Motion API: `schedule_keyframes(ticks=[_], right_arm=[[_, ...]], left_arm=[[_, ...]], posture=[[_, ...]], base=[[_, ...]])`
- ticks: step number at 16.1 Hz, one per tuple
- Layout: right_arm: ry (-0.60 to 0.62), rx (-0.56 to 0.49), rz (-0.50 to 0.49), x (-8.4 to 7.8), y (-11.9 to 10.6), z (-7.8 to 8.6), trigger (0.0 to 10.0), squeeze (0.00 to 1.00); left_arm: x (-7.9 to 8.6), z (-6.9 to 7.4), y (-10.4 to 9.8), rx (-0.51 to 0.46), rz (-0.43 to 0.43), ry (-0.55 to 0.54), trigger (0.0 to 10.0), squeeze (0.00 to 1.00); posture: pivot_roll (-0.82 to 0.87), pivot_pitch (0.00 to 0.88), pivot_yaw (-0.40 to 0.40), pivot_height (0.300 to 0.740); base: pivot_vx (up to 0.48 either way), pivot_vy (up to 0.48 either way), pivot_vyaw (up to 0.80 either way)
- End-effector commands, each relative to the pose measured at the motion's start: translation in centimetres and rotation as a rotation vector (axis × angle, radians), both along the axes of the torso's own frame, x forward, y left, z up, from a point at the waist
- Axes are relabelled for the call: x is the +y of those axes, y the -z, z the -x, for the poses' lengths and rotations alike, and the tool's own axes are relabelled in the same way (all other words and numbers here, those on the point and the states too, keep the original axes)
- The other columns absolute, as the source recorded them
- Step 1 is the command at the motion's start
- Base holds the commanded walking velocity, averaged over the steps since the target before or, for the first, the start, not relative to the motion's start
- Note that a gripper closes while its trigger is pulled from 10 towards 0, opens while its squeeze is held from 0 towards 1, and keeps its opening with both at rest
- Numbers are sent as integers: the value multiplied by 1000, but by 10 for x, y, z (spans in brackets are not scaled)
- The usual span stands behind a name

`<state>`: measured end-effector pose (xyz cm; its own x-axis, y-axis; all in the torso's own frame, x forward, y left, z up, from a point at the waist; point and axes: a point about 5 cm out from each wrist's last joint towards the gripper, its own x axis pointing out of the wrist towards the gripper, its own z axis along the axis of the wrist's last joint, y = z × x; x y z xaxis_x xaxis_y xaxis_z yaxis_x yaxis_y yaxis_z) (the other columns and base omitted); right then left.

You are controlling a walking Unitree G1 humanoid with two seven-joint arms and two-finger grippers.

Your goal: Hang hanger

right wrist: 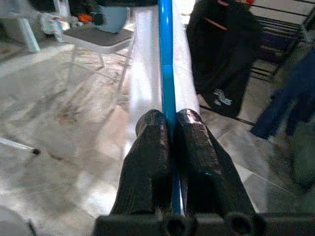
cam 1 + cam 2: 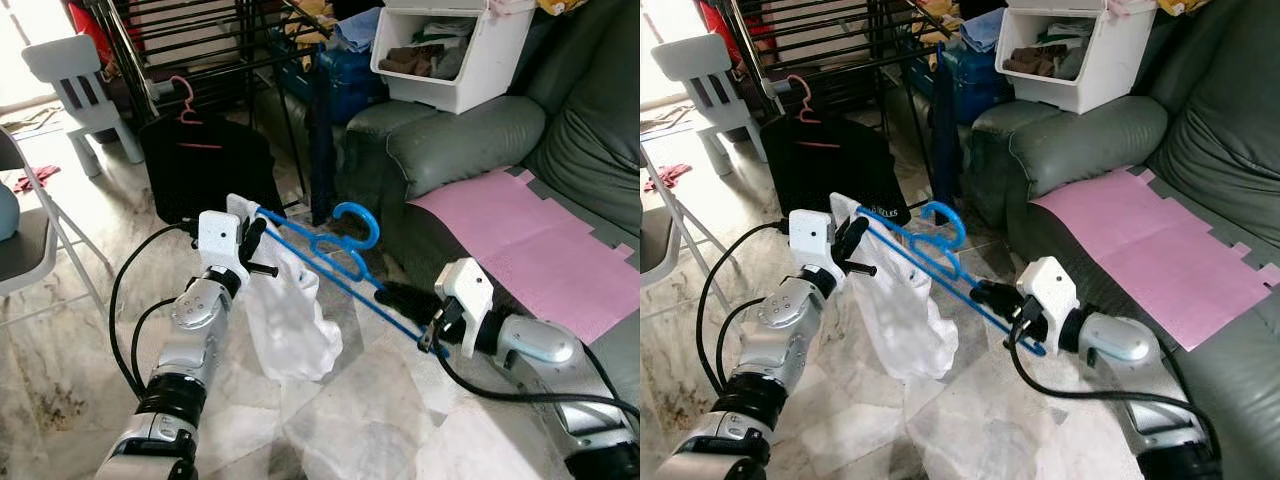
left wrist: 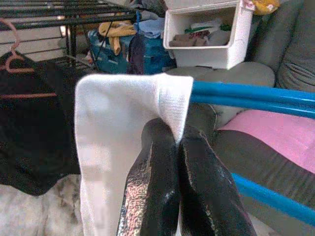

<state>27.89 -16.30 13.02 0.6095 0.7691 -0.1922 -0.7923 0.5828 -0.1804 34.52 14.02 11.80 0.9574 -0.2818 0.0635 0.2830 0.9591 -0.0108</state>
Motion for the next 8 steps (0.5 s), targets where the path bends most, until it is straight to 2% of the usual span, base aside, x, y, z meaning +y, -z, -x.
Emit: schedule_keyframes(ticks=[1,5,8], right_arm=[[31,-46,6,0,-7,-8,10000,0],[56,-27,73,7,3,-13,10000,0],[80,-10,78,12,9,-18,10000,0]], left_arm=[[0,2,-7,-38,-40,25,0,0],[-19,8,-21,-165,-192,132,0,0],[-31,15,-25,-227,-268,220,0,0]], posture=[[-176,0,43,740],[-168,0,41,740],[-164,0,44,740]], base=[[0,0,0],[0,0,0],[0,0,0]])
